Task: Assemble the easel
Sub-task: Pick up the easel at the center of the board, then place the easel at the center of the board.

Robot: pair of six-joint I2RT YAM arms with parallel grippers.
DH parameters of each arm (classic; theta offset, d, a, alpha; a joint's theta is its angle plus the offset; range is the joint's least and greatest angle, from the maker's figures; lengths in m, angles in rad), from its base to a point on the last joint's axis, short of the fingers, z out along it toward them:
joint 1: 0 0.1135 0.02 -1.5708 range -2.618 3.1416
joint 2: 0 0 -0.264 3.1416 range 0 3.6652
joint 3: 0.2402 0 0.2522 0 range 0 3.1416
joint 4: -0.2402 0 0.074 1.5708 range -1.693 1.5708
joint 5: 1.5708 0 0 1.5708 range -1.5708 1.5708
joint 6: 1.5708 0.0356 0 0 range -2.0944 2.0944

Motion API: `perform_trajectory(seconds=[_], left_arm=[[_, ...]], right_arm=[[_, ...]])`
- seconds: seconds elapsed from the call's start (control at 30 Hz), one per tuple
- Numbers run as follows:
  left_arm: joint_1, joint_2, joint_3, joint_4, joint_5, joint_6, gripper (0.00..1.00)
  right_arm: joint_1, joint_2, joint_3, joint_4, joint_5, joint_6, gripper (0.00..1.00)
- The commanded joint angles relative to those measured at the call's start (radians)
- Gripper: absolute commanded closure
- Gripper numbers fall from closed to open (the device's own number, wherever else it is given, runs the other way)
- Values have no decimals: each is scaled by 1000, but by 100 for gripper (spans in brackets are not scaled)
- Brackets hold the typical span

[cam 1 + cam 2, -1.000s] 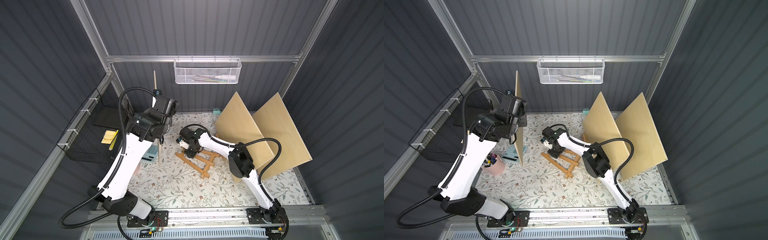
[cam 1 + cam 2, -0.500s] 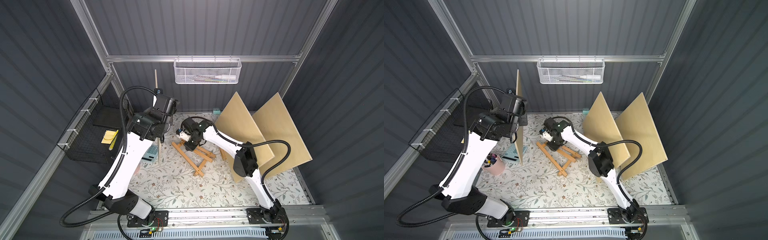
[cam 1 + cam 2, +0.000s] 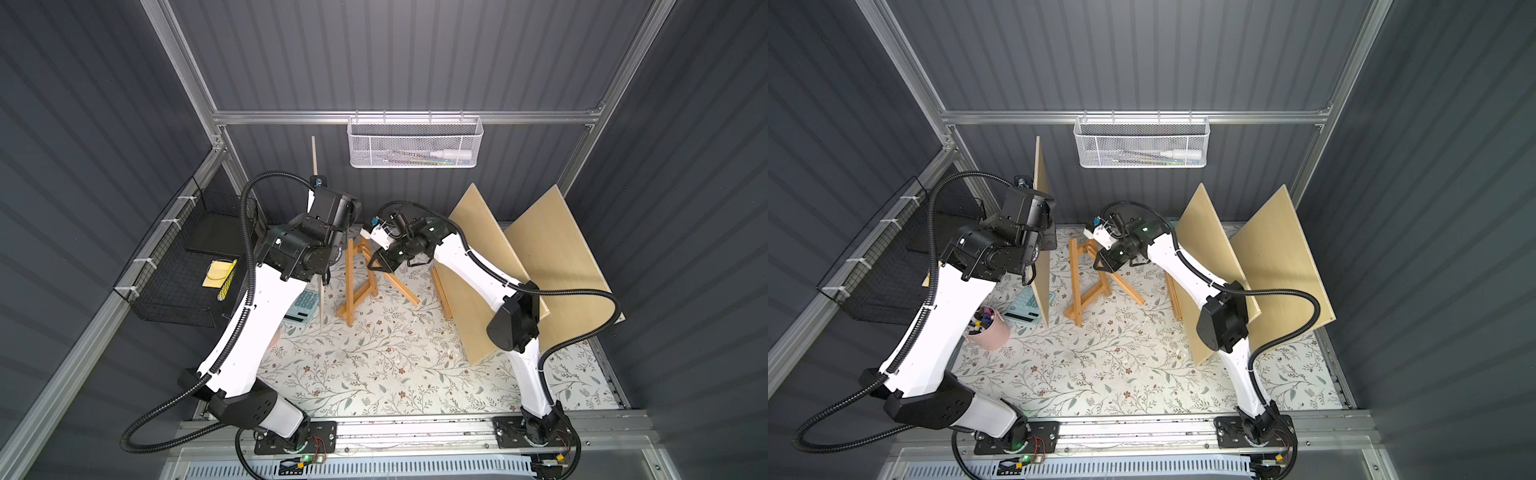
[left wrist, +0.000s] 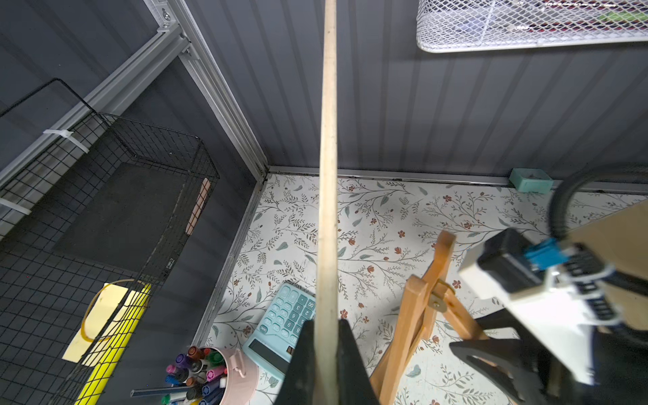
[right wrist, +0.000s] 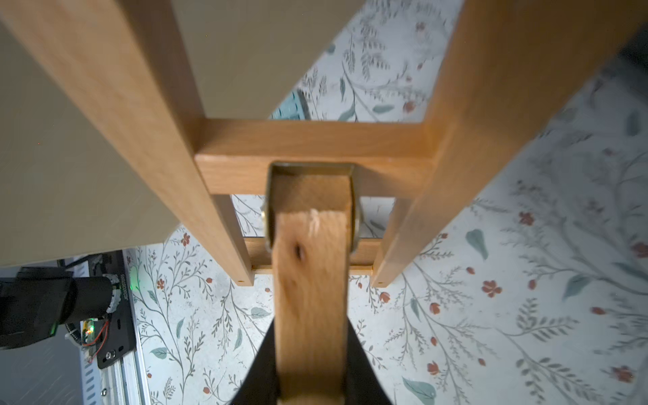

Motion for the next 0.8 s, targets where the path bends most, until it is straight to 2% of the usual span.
perform_trajectory(seconds=[0.0,0.1,0.43,0.57,0.77], left_arm=[[0,-54,76,137,-135,-8,100],[-1,-60,77,137,-140,-7,100],[-1,-30,81,145,-117,8,100],[-1,-21,93,148,-104,7,100],[-1,5,103,137,-58,13,100]], right_arm=[[24,-15,-138,154,30,28,100],[42,-66,-219,227,65,21,100],[52,-214,-437,272,131,18,100],[57,-294,-641,376,154,35,100],[83,-374,-894,519,266,112,100]])
